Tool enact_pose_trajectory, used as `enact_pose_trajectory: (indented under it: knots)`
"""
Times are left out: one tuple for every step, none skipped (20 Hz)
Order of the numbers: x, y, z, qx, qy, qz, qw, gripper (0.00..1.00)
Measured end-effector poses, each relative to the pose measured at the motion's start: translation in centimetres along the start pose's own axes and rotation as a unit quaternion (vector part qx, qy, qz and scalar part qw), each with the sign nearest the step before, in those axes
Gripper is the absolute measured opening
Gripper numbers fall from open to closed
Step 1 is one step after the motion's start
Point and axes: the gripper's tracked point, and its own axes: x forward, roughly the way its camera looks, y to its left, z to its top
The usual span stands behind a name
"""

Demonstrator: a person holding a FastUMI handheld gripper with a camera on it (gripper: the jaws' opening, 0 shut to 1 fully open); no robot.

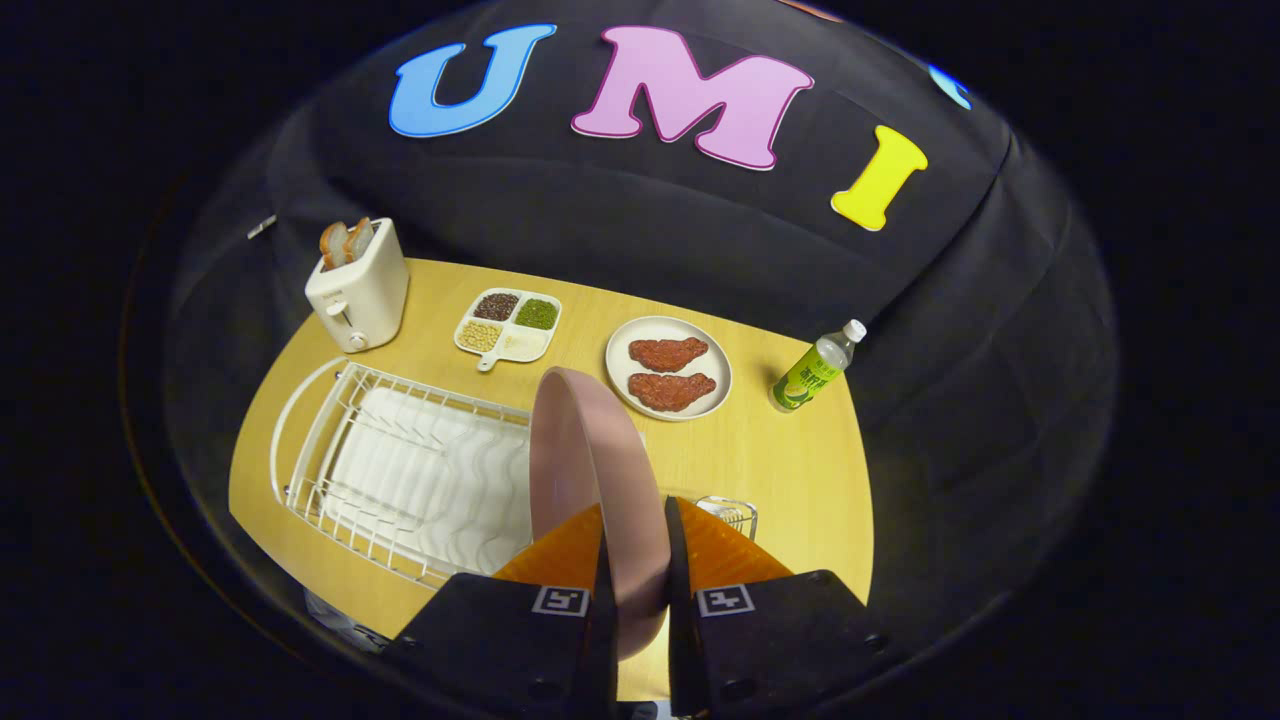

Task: Take the plate from the dish rack, then take the spoon from the basket and place it into the plate.

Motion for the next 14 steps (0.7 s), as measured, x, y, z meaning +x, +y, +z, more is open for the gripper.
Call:
enact_pose_trajectory:
  knots:
    - [-0.7,0.1,-0.8,0.015,0.002,0.017,1.0,0.24]
    - [-1.5,0.4,-1.7,0.028,0.003,0.037,0.999,0.24]
    - [-2.2,0.9,-2.7,0.045,0.006,0.059,0.997,0.24]
    - [-2.9,1.3,-3.8,0.065,0.011,0.083,0.994,0.24]
    - [-3.7,1.9,-5.0,0.086,0.017,0.107,0.99,0.24]
    - [-4.3,2.6,-6.2,0.106,0.022,0.131,0.985,0.24]
    - [-4.8,3.2,-7.2,0.128,0.022,0.153,0.98,0.24]
    - [-5.3,3.6,-8.3,0.148,0.025,0.171,0.974,0.24]
    - [-5.6,4.0,-9.5,0.166,0.027,0.183,0.969,0.24]
    - [-5.6,4.4,-10.9,0.18,0.032,0.192,0.964,0.24]
    - [-5.6,4.9,-12.5,0.189,0.043,0.199,0.961,0.24]
    - [-5.4,5.3,-14.3,0.197,0.057,0.203,0.957,0.24]
    - [-5.0,5.8,-16.2,0.203,0.073,0.205,0.955,0.24]
    - [-4.7,6.2,-17.8,0.206,0.087,0.205,0.953,0.24]
